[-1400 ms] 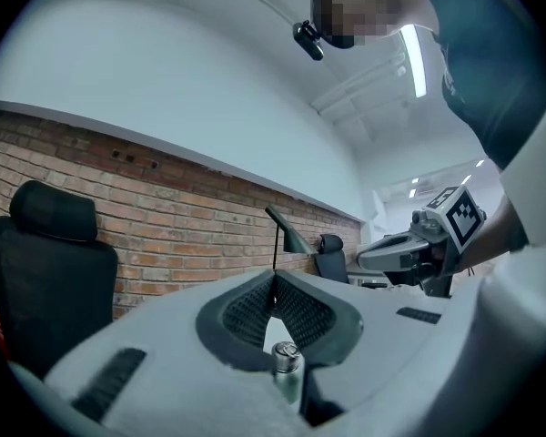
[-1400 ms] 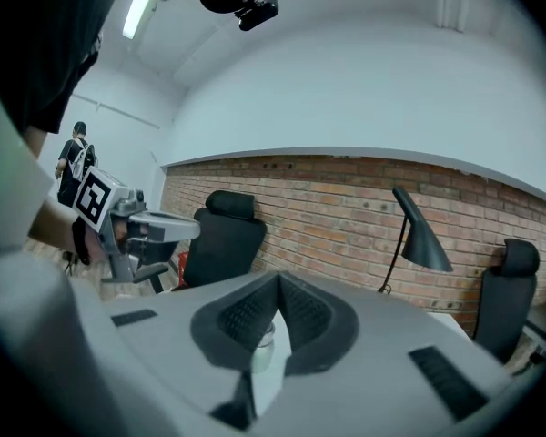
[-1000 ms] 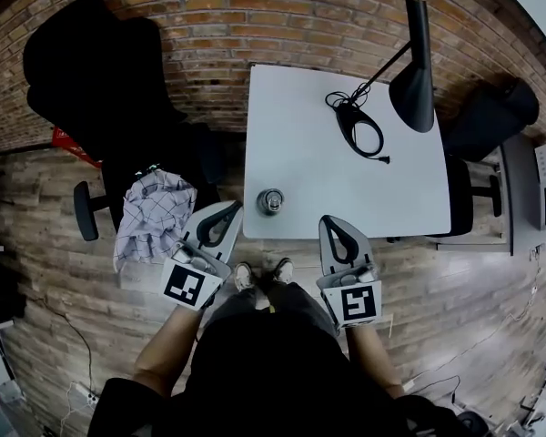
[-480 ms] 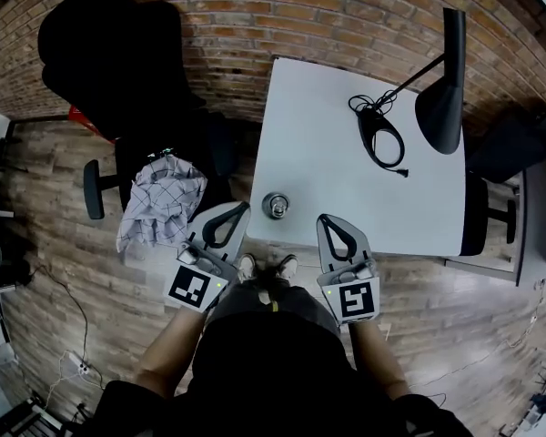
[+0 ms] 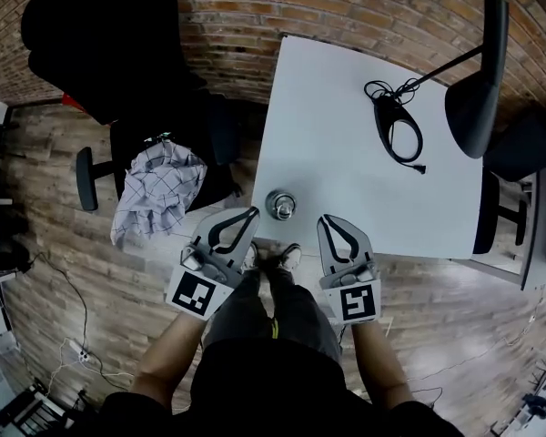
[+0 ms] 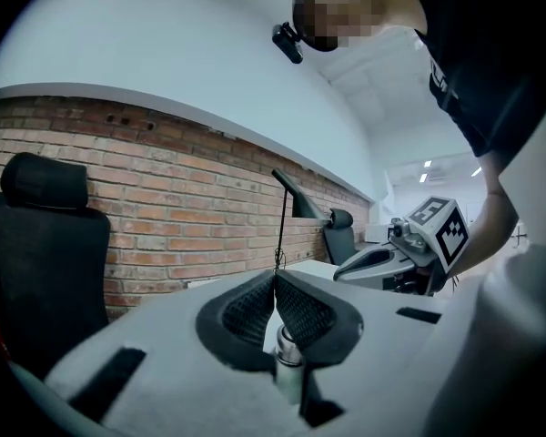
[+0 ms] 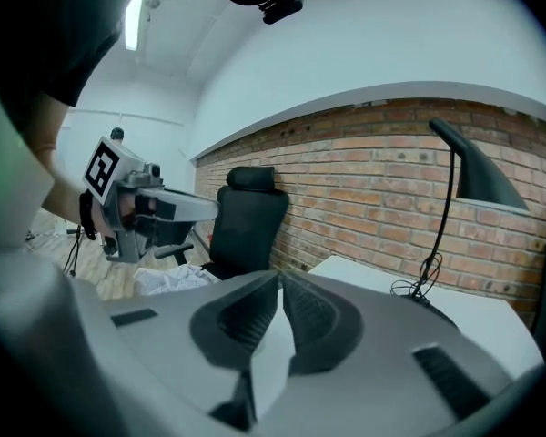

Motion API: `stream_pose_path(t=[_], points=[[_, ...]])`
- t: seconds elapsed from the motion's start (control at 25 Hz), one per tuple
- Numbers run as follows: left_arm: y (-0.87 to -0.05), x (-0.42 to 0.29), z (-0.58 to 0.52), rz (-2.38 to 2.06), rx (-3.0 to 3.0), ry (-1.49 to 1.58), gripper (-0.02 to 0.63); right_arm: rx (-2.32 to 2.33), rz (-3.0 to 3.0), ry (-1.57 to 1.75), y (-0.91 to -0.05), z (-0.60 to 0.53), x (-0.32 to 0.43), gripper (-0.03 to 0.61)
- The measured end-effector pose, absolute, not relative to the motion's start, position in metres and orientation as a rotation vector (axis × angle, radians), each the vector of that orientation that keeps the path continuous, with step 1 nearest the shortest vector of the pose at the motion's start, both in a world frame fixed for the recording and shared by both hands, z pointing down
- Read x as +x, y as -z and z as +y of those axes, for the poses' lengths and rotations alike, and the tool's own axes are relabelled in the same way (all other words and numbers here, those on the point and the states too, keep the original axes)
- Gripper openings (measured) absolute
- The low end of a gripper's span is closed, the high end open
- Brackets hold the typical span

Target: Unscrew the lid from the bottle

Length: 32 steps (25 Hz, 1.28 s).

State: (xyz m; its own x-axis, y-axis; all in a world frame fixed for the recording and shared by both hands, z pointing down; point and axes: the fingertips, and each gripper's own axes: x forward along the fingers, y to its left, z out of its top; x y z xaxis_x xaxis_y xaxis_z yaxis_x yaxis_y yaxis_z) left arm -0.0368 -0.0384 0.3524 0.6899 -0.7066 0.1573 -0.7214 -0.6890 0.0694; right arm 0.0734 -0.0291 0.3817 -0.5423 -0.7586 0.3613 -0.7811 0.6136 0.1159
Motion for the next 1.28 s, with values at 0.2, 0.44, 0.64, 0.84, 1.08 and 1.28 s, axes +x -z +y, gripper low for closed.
stream_pose_path(t=[0.2, 0.44, 0.64, 0.84, 1.08, 1.28], points=[[-0.377, -0.027, -0.040, -1.117, 2.777, -0.198, 0.023, 1.180, -2.483, -0.111, -0.412, -0.029, 0.069, 0.033], [-0.404, -0.019, -0.039, -0.989, 2.823, -0.203, 0.025, 1.060, -2.517, -0.143, -0.452, -0.029, 0.054, 0.117], [-0.416, -0.012, -0.038, -0.842, 2.899, -0.156, 0.132, 0.919, -2.589, -0.127, -0.473, -0.028, 0.035, 0.228], [-0.420, 0.002, -0.035, -0.677, 3.005, -0.139, 0.220, 0.831, -2.646, -0.101, -0.486, -0.030, 0.024, 0.275], [-0.426, 0.014, -0.040, -0.645, 3.040, -0.142, 0.236, 0.784, -2.671, -0.080, -0.492, -0.040, 0.019, 0.288], [-0.430, 0.018, -0.040, -0.632, 3.039, -0.141, 0.250, 0.769, -2.687, -0.077, -0.492, -0.037, 0.015, 0.288]])
